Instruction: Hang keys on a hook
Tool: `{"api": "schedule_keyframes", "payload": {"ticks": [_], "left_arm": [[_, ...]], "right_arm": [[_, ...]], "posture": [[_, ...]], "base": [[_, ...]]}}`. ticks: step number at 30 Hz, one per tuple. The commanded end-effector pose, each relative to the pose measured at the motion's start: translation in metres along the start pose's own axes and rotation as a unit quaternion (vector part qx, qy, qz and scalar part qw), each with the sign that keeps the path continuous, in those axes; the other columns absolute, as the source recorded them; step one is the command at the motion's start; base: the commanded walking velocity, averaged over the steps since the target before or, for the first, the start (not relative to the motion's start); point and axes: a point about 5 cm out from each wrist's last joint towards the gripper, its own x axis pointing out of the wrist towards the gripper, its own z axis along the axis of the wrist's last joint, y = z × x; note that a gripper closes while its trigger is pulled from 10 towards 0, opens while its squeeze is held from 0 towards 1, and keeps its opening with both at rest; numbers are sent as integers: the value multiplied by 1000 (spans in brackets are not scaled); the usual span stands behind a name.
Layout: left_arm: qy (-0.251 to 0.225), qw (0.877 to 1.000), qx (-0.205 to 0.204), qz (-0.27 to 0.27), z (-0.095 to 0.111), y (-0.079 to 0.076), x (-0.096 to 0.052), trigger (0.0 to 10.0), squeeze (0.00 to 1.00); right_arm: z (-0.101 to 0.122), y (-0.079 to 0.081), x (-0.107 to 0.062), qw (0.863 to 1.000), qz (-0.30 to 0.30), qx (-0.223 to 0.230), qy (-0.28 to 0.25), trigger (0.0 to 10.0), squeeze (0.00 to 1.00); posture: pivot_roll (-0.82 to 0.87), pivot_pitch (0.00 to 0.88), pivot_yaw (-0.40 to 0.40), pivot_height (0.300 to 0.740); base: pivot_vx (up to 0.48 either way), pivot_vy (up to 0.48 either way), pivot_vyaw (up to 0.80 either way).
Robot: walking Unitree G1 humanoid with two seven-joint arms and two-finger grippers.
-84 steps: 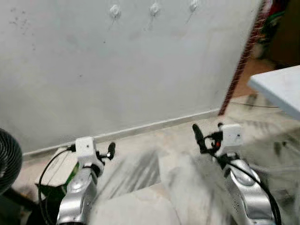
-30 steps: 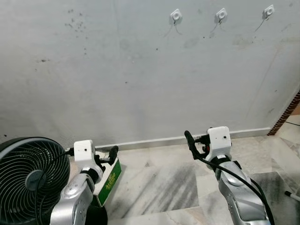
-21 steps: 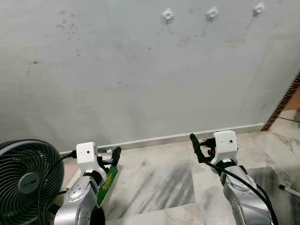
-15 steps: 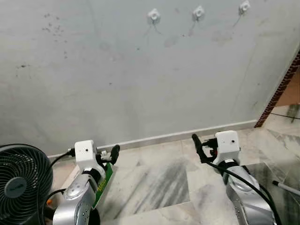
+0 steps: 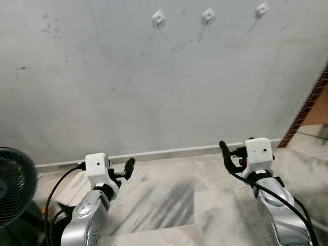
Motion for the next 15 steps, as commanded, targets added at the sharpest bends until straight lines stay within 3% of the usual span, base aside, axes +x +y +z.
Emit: {"api": "schedule_keyframes", "payload": {"ticks": [1, 3, 7, 15], "left_arm": [[3, 1000, 0, 19, 0, 9, -2, 10000, 0], [4, 1000, 0, 20, 0, 10, -2, 10000, 0], [6, 999, -21, 33, 0, 13, 1, 10000, 0], [4, 999, -21, 36, 1, 13, 3, 10000, 0]], "right_arm": [[6, 6, -1, 1000, 14, 1, -14, 10000, 0], [5, 6, -1, 1000, 14, 0, -13, 10000, 0], [-1, 5, -11, 1000, 25, 0, 13, 10000, 0], [2, 10, -14, 999, 43, 11, 1, 10000, 0]], "posture": [[-65, 0, 70, 740], [-65, 0, 70, 740], [-69, 0, 68, 740], [-77, 0, 70, 740]], "base": [[0, -386, 0], [0, -386, 0], [0, 0, 0], [0, 0, 0]]}}
